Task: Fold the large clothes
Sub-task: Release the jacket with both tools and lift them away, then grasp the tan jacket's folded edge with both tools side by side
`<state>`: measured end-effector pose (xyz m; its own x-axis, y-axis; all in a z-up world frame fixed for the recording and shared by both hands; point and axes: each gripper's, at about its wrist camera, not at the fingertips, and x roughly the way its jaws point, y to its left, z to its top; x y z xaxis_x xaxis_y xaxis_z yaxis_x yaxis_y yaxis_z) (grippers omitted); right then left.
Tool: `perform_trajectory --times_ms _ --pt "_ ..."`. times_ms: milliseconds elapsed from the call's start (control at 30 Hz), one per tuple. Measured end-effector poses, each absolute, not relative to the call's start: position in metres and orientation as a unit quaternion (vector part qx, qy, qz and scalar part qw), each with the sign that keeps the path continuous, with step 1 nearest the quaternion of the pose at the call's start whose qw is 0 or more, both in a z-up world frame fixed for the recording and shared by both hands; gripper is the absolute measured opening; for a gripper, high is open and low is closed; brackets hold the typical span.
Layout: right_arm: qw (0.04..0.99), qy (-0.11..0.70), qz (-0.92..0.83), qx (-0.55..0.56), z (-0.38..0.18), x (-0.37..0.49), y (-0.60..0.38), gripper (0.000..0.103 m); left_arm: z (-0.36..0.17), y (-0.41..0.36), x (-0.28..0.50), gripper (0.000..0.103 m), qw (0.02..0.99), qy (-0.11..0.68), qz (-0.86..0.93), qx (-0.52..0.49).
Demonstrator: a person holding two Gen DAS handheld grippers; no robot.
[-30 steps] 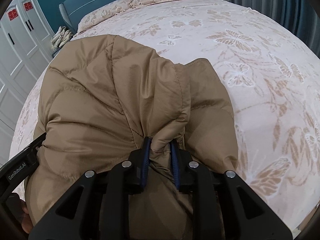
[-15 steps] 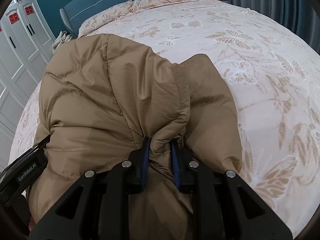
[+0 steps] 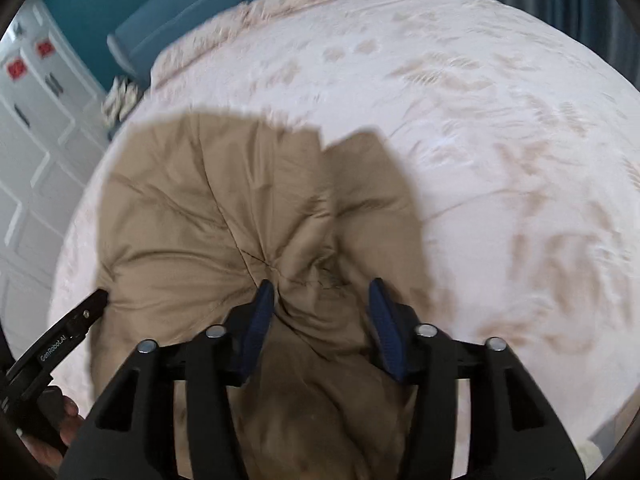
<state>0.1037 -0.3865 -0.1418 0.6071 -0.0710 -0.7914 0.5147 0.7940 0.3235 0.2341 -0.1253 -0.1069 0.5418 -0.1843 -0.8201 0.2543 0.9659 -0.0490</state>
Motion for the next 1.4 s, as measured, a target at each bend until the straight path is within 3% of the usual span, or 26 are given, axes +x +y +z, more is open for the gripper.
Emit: perform_trajectory --times_ms 167,300,367,400,467,500,533,600,1033,1400 --pt "0.869 0.367 -0.169 0.287 -0.091 0.107 -0.401 0.052 -0.059 -0.107 0.263 0.085 0.893 0.435 -0.112 0.034" --pt "0.867 0.361 -0.165 0.300 -0.086 0.157 -0.408 0.072 -0.046 -0.117 0.302 0.085 0.889 0.446 -0.105 0.024" --pt "0.851 0.394 -0.181 0.297 -0.103 0.185 -0.410 0.072 -0.050 -0.125 0.316 0.085 0.883 0.457 -0.106 0.024" --pt "0.840 0.411 -0.182 0.304 -0.115 0.195 -0.412 0.071 -0.055 -0.132 0.322 0.085 0.878 0.466 -0.105 0.024" --pt "0.820 0.430 -0.183 0.331 -0.134 0.206 -0.418 0.047 -0.065 -0.143 0.329 0.085 0.870 0.480 -0.112 0.020" --pt "0.820 0.427 -0.193 0.328 -0.136 0.207 -0.418 0.026 -0.070 -0.146 0.329 0.085 0.867 0.484 -0.115 0.018" --pt "0.824 0.421 -0.198 0.323 -0.136 0.206 -0.419 0.019 -0.075 -0.151 0.330 0.085 0.865 0.488 -0.119 0.015" --pt "0.832 0.407 -0.201 0.318 -0.138 0.204 -0.423 0.015 -0.087 -0.162 0.330 0.085 0.860 0.494 -0.124 0.017" --pt "0.836 0.428 -0.218 0.264 -0.185 0.212 -0.418 0.015 -0.145 -0.189 0.327 0.088 0.863 0.493 -0.110 0.032" --pt "0.846 0.411 -0.224 0.256 -0.196 0.211 -0.416 0.015 -0.161 -0.198 0.323 0.089 0.878 0.467 -0.089 0.053"
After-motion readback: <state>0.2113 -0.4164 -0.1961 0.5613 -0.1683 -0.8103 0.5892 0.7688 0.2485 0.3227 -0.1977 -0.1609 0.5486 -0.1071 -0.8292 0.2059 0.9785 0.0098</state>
